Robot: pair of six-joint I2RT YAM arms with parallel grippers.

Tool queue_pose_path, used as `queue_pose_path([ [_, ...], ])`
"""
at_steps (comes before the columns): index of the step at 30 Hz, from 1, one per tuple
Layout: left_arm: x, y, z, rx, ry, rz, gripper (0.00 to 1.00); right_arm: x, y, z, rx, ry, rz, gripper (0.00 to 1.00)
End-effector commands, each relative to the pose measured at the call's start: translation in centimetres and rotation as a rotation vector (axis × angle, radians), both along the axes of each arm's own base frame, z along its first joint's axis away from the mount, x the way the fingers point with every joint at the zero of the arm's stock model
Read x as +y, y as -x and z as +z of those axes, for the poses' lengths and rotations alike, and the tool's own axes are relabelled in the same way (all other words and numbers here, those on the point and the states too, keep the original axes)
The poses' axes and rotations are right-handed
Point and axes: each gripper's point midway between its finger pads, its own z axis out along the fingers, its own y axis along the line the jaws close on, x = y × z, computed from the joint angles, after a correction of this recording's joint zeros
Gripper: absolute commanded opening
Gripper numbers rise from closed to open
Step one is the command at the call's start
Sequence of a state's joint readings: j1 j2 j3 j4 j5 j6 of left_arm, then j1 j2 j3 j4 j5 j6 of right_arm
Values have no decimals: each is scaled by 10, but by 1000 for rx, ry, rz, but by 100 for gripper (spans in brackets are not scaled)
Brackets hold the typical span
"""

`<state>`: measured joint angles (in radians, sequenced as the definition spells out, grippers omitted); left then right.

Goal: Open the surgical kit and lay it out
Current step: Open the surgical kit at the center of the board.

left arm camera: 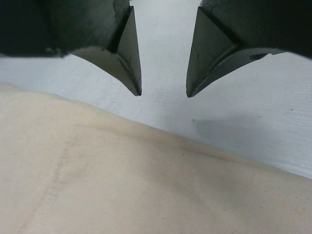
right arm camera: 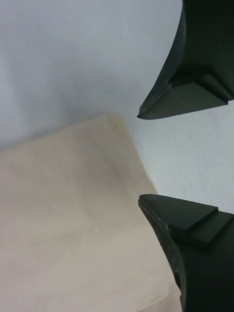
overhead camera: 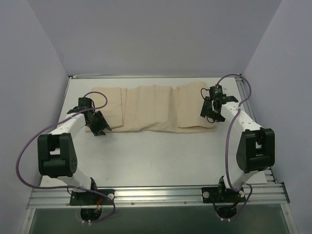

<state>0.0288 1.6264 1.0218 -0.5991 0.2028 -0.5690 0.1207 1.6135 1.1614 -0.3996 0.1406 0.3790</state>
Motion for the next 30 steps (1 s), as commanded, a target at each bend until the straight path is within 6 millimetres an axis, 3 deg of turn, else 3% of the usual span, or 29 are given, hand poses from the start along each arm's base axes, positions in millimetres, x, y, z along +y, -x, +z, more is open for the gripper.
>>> queue_pose_path([
  [1,-7,-17,44,-151,26,-60,52,13,-23,37,-101,-5,58,66],
  [3,-9,-17,51,-173,13,-96,53,15,-29,43,-99,21,70,71],
  [4,-11,-18,54,-176,7,-109,53,18,-39,57,-132,29,79,72],
  [7,-13,-23,62,-187,-1,-126,53,41,-48,62,-142,36,183,73],
  [9,-25,-26,66,-204,3,-162,53,79,-53,48,-119,-49,298,70],
  [14,-43,-29,67,-192,11,-194,52,128,-61,12,-43,-70,358,68],
  [15,-46,-30,70,-198,9,-200,52,136,-66,16,-54,-68,368,68],
  [21,-57,-28,72,-196,11,-220,52,143,-65,-11,25,-25,350,68],
  [24,-57,-27,70,-192,10,-219,51,145,-58,-23,61,-2,334,60],
  [30,-57,-25,67,-183,7,-222,51,147,-41,-36,98,59,351,57],
])
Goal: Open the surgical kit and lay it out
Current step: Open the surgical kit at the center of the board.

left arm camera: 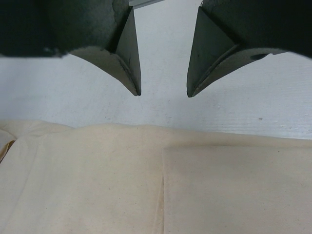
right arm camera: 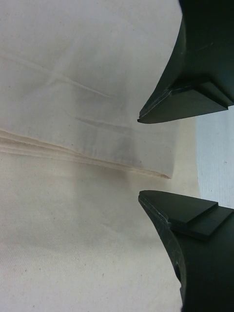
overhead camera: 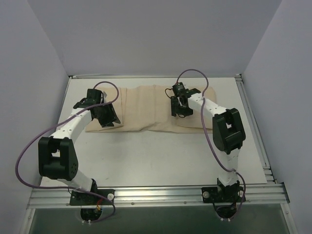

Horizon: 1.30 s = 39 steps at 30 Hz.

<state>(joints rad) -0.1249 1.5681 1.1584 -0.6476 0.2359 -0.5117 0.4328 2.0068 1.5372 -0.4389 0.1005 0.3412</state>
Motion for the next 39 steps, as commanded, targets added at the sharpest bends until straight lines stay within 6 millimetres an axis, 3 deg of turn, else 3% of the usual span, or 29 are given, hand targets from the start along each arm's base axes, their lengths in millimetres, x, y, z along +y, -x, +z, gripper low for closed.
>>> queue_pose_path([
  [1,-1,-7,8,-23,-4,-3,51,-5,13,-5,26,73,-10,57],
  [9,-2,-9,8,-24,4,-7,51,3,19,-19,61,88,8,52],
  [16,-3,-8,7,-20,6,-8,51,-4,36,-29,88,133,12,45],
  [22,-3,-7,3,-13,8,-7,51,-14,40,-38,101,181,-1,26],
  [27,-2,-7,4,-19,1,-9,51,-19,25,-17,38,198,-18,16],
  [29,-2,-7,4,-17,-2,-13,51,-23,19,-1,12,196,-30,3],
  [32,0,-7,4,-22,-14,-26,51,-44,5,26,-34,173,-94,0],
  [36,3,-6,3,-26,-41,-47,49,-104,-7,51,-75,165,-236,0],
  [37,4,-5,2,-26,-45,-50,48,-136,-7,55,-75,182,-308,0],
  [39,6,-5,0,-30,-58,-61,48,-177,-5,68,-92,229,-387,0],
])
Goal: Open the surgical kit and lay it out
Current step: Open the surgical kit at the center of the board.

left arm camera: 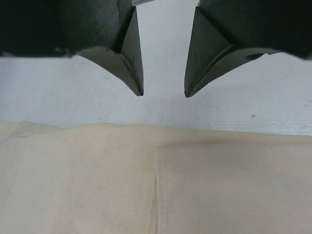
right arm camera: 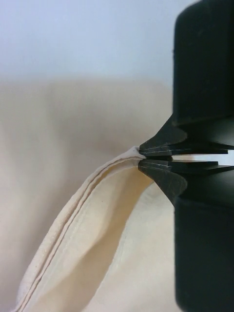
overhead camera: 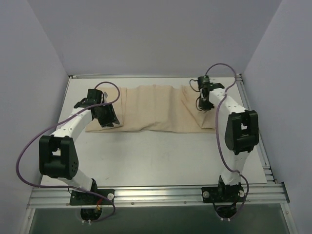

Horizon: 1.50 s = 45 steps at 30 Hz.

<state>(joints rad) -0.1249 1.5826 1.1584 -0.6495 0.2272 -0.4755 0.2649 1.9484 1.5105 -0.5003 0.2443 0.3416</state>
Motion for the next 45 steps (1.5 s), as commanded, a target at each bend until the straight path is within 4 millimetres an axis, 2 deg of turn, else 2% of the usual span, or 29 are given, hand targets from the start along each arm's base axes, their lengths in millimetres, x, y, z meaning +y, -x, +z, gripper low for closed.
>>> queue_pose_path([
  [1,2,-5,6,-36,-34,-41,48,-114,8,56,-70,122,-245,0],
  [3,4,-5,3,-28,-43,-52,47,-158,20,66,-74,150,-346,0],
  [4,5,-5,3,-27,-46,-51,47,-193,32,71,-74,161,-430,0],
  [6,3,-5,2,-19,-40,-63,47,-225,48,74,-59,196,-498,0],
  [8,1,-5,4,-22,-35,-74,47,-249,65,75,-37,203,-550,29],
  [9,2,-6,5,-25,-36,-75,48,-251,68,77,-36,202,-560,50],
  [10,1,-7,6,-30,-36,-78,48,-246,68,80,-51,178,-556,79],
  [11,1,-9,6,-34,-39,-83,50,-233,61,81,-63,151,-522,95],
  [12,1,-12,9,-43,-40,-85,51,-224,58,85,-76,148,-510,100],
  [14,0,-17,8,-44,-40,-85,53,-206,52,96,-97,144,-481,100],
  [15,-1,-22,12,-55,-41,-87,54,-192,44,106,-125,139,-452,100],
  [18,-8,-31,11,-73,-66,-112,55,-156,32,117,-153,76,-357,100],
  [19,-10,-36,16,-89,-77,-119,56,-145,31,118,-154,52,-326,100],
  [23,-13,-43,9,-89,-178,-127,56,-86,30,113,-149,-79,-178,100],
  [25,-22,-46,6,-98,-198,-151,56,-62,35,110,-145,-101,-123,100],
  [26,-20,-48,-1,-85,-234,-146,56,-56,36,111,-152,-112,-110,100],
  [27,-27,-46,-5,-74,-244,-164,56,-48,38,109,-147,-134,-96,100],
  [31,-25,-46,-19,-9,-346,-160,53,-38,44,113,-166,-170,-61,99],
  [37,-26,-47,-40,42,-435,-160,51,-37,46,123,-195,-168,-24,98],
  [40,-26,-45,-53,79,-462,-158,47,-35,45,122,-193,-177,-4,98],
  [45,-21,-45,-62,108,-498,-152,40,-31,44,114,-178,-196,11,98],
])
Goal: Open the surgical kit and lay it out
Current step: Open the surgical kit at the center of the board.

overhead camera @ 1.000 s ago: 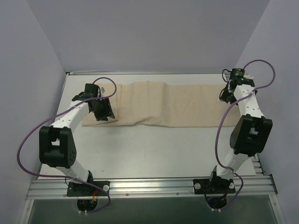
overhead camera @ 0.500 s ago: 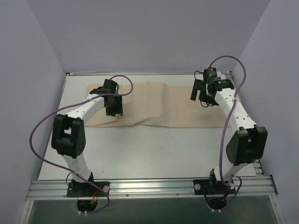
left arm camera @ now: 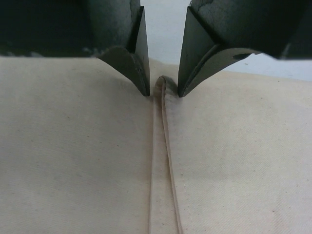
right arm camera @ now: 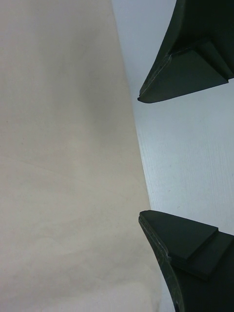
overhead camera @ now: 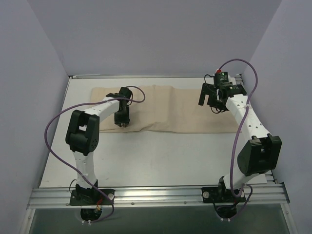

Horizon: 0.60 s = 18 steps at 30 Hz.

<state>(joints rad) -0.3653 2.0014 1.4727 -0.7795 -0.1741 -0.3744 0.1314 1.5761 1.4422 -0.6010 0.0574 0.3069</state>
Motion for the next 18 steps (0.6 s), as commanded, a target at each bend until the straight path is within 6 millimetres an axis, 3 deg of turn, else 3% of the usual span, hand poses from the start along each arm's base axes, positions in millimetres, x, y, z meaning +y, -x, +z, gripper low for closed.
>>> queue_pose_path([
  [1,6,-10,9,-24,-49,24,38,1,2,5,-18,-12,24,98],
  [6,16,-21,22,-65,-100,30,21,4,-2,-3,-1,-18,37,98],
  [7,19,-22,25,-65,-113,32,8,4,-2,-4,1,-19,38,98],
  [8,21,-29,36,-92,-115,32,3,5,-3,-6,4,-21,41,98],
  [10,35,-33,50,-96,-139,55,2,6,-5,-7,0,-24,42,98],
  [11,41,-41,68,-136,-137,67,2,6,-6,-8,2,-23,44,98],
  [15,107,-48,124,-218,-207,199,2,17,-10,-12,15,-59,75,98],
  [16,132,-41,134,-211,-255,247,2,20,-11,-15,23,-63,81,98],
  [17,170,-35,151,-228,-280,325,2,22,-13,-15,24,-66,85,98],
  [18,191,-29,160,-232,-303,363,2,26,-14,-15,24,-69,94,98],
])
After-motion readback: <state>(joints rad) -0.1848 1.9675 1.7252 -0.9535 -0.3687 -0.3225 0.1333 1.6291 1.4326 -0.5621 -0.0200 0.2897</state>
